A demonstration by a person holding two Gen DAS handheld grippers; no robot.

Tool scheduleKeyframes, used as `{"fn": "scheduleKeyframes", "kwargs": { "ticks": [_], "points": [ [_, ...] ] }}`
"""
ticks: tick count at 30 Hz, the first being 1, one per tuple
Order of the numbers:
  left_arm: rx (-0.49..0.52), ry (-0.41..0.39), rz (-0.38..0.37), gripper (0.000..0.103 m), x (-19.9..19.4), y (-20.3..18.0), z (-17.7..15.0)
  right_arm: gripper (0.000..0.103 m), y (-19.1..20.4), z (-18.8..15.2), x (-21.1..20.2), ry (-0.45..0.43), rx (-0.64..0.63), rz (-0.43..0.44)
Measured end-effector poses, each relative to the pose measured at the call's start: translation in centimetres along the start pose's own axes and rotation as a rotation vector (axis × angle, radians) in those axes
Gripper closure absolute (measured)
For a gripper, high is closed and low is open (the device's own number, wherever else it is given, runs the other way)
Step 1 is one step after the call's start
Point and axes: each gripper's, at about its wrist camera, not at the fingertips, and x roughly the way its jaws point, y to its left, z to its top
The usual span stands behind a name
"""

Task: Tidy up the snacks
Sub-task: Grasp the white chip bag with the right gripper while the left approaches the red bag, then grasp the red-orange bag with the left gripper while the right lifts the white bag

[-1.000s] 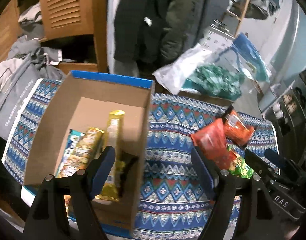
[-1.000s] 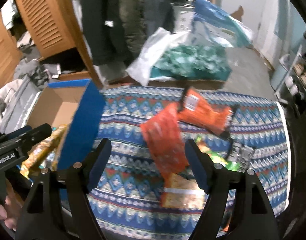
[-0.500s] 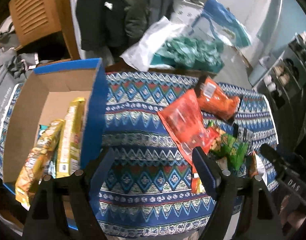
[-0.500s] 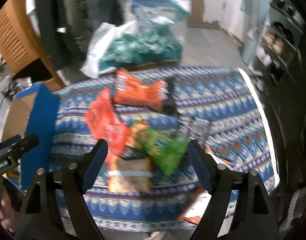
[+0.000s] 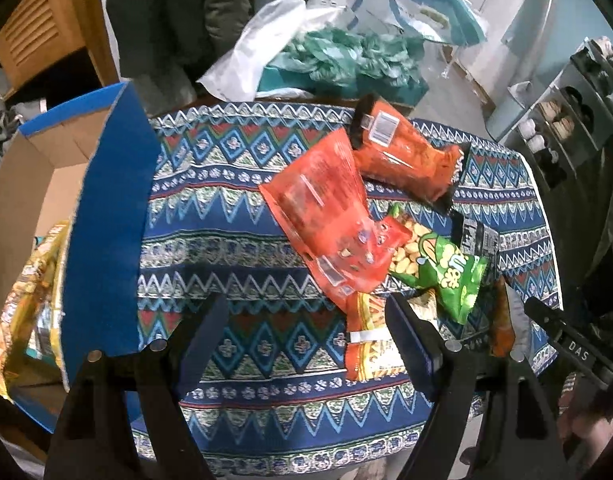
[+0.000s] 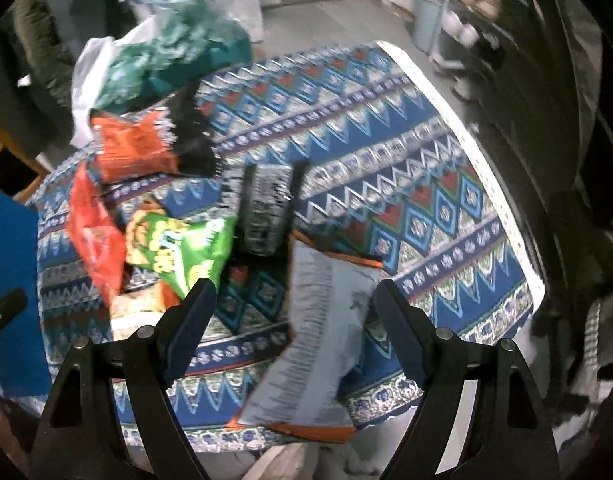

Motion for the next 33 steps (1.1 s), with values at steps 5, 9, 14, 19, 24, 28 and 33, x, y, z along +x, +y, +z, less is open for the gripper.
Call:
{"fn": "scheduleKeyframes", "kwargs": {
  "ticks": [5, 9, 14, 19, 24, 28, 33],
  "points": [
    [0.008, 0.009, 0.001, 0.021, 0.8, -0.8, -0.1, 0.022, -1.6, -0.4, 1.7, 0.058, 0.068, 0.003],
    [0.012, 0.021, -0.003, 0.021, 1.6, -1.3, -0.1, 0.022, -1.8, -0.8, 2.5, 0.085, 0.073, 0.008],
    [0.012, 0.048, -0.002, 0.021, 2.7, -1.3, -0.3, 0.022, -1.9, -1.5, 4.2, 0.143, 0.076, -0.001],
    [-0.016, 0.077, -0.027, 0.021, 3.5, -1.0, -0.4, 0.022, -2.0, -1.9, 5.6, 0.187, 0.086, 0.006],
    [-0.03, 0.087, -0.03, 0.021, 4.0, -0.7, -0.3, 0.057, -2.0, -2.3, 6.0, 0.205, 0.066, 0.04],
    [-0.065, 0.106, -0.048, 0.021, 4.5, -0.2, -0.1, 0.061, -2.0, -2.3, 5.3, 0.17, 0.039, 0.03],
    [-0.128, 0.119, -0.063, 0.021, 5.1, 0.6, 0.4, 0.064, -1.3, -1.7, 2.6, 0.076, -0.017, 0.014]
  ]
}}
